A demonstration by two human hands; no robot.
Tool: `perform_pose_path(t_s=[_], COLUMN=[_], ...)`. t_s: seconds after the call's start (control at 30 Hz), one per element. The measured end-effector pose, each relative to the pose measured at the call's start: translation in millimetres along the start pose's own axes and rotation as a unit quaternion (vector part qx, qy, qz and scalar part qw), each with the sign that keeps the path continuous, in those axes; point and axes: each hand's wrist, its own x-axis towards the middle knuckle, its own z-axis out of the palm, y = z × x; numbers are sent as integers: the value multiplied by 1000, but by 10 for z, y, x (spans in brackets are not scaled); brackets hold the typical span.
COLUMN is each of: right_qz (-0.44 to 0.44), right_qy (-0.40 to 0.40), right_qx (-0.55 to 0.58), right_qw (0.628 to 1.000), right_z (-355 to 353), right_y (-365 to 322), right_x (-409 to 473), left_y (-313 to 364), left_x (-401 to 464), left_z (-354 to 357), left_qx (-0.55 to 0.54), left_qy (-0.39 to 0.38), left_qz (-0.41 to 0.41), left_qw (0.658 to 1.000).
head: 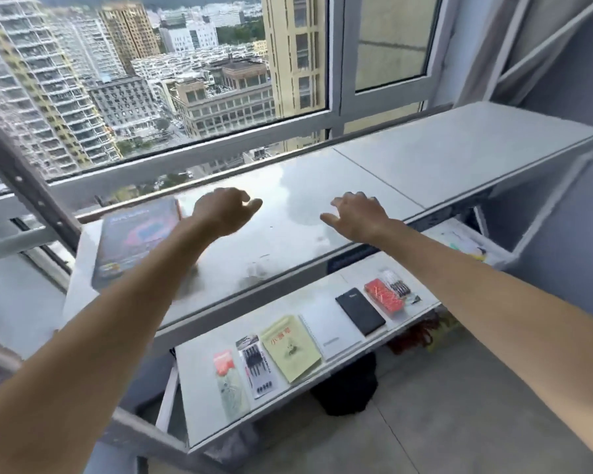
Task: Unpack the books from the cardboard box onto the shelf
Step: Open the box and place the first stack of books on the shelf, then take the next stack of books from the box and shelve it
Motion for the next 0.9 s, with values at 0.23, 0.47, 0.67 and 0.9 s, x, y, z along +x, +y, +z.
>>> perform_pose_path(t_s=[0.23,0.47,0.67,0.9], right_qz=[90,211,319,439], right_qy=[-11,-10,-16,-27], right_qx=[-22,10,18,48], right_qw=[996,977,948,897], right_z=[-8,67,203,442], right_y=[2026,3895,5273,6824], right_x=[-1194,-2438,-3401,-4381], left_y=[2155,4404,6319,8519], left_x=[-133,-299,-491,-681], left_z=[579,1159,1620,2195], left_qx=[26,24,44,91], left_qy=[-44,-87,-134,-188], left_qz=[139,266,388,490], left_qw=[989,960,911,846])
